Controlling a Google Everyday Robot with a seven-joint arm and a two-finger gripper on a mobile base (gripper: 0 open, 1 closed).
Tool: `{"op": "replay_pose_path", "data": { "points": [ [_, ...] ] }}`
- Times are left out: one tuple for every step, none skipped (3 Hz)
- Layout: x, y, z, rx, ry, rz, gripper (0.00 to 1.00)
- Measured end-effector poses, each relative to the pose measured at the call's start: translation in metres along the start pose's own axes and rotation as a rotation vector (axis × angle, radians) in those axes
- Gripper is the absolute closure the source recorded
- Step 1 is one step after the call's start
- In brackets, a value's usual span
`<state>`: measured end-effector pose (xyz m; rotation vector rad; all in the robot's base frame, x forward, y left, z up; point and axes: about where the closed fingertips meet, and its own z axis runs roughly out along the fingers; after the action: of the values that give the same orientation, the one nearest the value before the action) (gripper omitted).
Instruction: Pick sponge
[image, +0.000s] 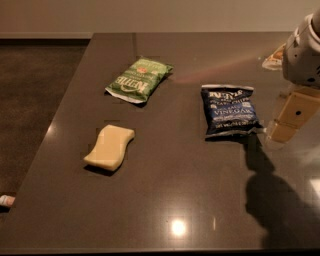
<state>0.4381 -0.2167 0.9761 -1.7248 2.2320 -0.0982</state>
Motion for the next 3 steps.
{"op": "replay_pose_path", "data": {
  "points": [
    [0.000,0.000,0.000,0.000,0.000,0.000,0.00],
    [-0.026,-0.007,0.000,-0.016,-0.035,-0.068,0.00],
    [-0.085,-0.005,0.009,-0.049,-0.092,-0.177,0.00]
  ]
}}
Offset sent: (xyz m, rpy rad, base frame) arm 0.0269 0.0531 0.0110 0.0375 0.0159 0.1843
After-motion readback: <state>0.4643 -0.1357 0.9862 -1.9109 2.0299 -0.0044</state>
